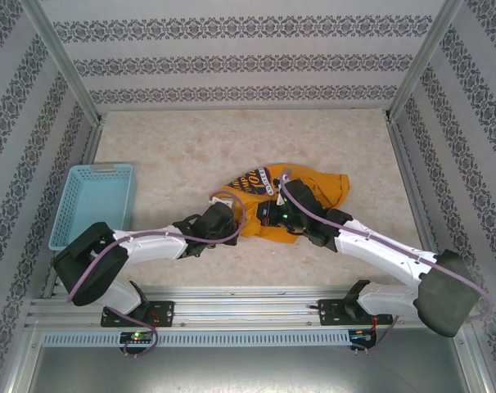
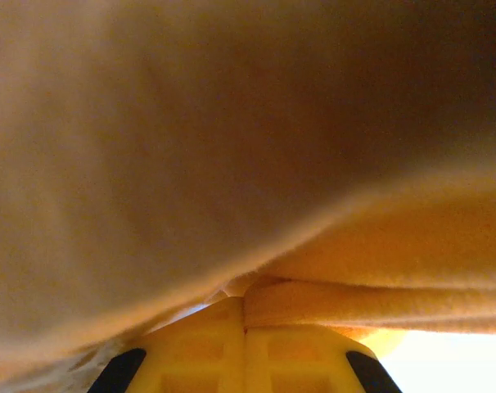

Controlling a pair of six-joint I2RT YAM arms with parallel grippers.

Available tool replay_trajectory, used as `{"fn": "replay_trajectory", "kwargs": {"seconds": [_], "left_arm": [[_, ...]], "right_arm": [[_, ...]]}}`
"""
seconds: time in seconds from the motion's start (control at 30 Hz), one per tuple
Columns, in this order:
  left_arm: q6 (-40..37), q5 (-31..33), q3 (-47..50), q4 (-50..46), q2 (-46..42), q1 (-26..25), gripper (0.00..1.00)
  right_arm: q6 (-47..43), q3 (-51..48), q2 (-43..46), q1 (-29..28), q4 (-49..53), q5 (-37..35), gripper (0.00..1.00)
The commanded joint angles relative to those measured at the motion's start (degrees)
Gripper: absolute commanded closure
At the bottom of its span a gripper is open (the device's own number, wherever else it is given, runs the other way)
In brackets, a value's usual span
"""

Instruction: Fold the inside-out t-shirt

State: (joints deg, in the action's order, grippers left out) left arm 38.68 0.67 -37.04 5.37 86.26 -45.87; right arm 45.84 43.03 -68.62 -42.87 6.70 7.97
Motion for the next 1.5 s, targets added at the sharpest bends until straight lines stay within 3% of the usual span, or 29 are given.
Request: {"fn": "replay_trajectory", "kwargs": {"seconds": [0.0, 0.13, 0.2, 0.27, 0.43, 0.53, 0.73, 0.93, 1.1, 1.3, 1.4, 1.47], "left_arm": [[2.83, 4.98, 1.47, -5.19, 2.15, 2.78, 1.00], [4.27, 7.85, -1.05, -11.89, 3.98, 9.30, 1.00], [4.75, 6.02, -1.38, -11.85, 5.19, 14.01, 1.00], [3.51, 4.43, -1.65, -9.81, 4.97, 15.62, 0.99], [-1.18, -1.83, -3.48, -7.38, -0.38, 14.57, 0.66], [-5.38, -2.02, -2.81, -8.90, -6.85, 12.98, 0.50], [-10.38, -5.05, -0.27, -9.13, -15.49, 12.71, 0.25], [-9.24, -16.13, -2.90, -3.91, -8.96, 11.11, 0.32], [-9.09, -12.11, -1.68, -1.18, -9.73, 4.74, 0.29], [-6.63, -12.92, -1.69, 2.70, -6.09, 3.97, 0.20], [-6.29, -11.73, -3.52, 2.87, -3.60, 4.00, 0.32], [-7.15, -9.84, -5.71, 1.38, -1.56, 3.99, 0.47]], "right_arm": [[-2.41, 2.99, 3.19, 0.58, -1.21, 0.98, 1.00], [-2.74, 0.56, 6.76, 0.36, 0.64, 0.97, 1.00], [-2.54, -1.37, 8.55, 0.41, 0.41, 0.33, 1.00], [-1.79, -2.68, 9.15, 0.27, 0.20, 0.66, 1.00], [-2.41, -3.52, 8.44, 0.08, 3.55, -2.75, 1.00], [-4.22, -4.06, 9.37, 1.42, 6.93, -6.31, 1.00], [-5.53, -5.59, 12.50, 4.82, 6.62, -3.29, 1.00], [-4.90, -4.57, 11.64, 4.85, 4.46, -0.66, 1.00], [-4.72, -3.59, 11.57, 4.69, 4.40, -1.35, 1.00], [-6.42, -1.19, 9.67, 4.64, 7.21, -1.74, 1.00], [-7.10, -0.14, 9.88, 4.64, 10.93, -2.69, 1.00], [-8.21, -0.48, 11.10, 4.85, 13.07, -3.38, 1.00]]}}
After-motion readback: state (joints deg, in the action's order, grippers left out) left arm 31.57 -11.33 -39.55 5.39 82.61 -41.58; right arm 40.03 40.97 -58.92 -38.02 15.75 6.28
